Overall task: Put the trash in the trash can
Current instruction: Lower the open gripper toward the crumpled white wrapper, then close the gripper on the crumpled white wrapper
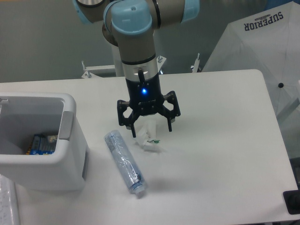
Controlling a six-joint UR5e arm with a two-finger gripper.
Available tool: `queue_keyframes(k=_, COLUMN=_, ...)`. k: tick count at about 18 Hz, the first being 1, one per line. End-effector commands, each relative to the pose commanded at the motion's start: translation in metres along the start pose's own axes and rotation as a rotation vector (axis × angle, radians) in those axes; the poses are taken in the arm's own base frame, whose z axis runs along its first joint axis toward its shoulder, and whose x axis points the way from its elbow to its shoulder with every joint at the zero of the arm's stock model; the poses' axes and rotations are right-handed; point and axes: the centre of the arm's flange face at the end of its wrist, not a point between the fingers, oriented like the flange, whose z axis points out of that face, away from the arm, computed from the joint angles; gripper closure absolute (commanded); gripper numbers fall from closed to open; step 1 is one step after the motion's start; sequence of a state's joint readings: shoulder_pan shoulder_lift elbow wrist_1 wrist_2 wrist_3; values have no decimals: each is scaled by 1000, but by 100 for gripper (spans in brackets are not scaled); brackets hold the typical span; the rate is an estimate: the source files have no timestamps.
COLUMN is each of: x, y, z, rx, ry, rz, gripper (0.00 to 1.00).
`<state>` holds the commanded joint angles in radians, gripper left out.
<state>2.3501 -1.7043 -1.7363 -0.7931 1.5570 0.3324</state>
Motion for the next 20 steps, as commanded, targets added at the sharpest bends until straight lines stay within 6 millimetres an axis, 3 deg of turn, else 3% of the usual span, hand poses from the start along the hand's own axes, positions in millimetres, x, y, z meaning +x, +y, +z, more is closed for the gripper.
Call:
queue_keyframes(k=7, x=21, y=59, z=27, rx=-97, ry=61, rz=472, gripper=0)
queue_keyframes(k=13, x=31, y=96, z=73, rx=-178, ry=167, rz=867, gripper=0)
queue_keyframes(k=20, x=32, y=113, z=113, rx=-235, ry=235, rz=924, gripper=0)
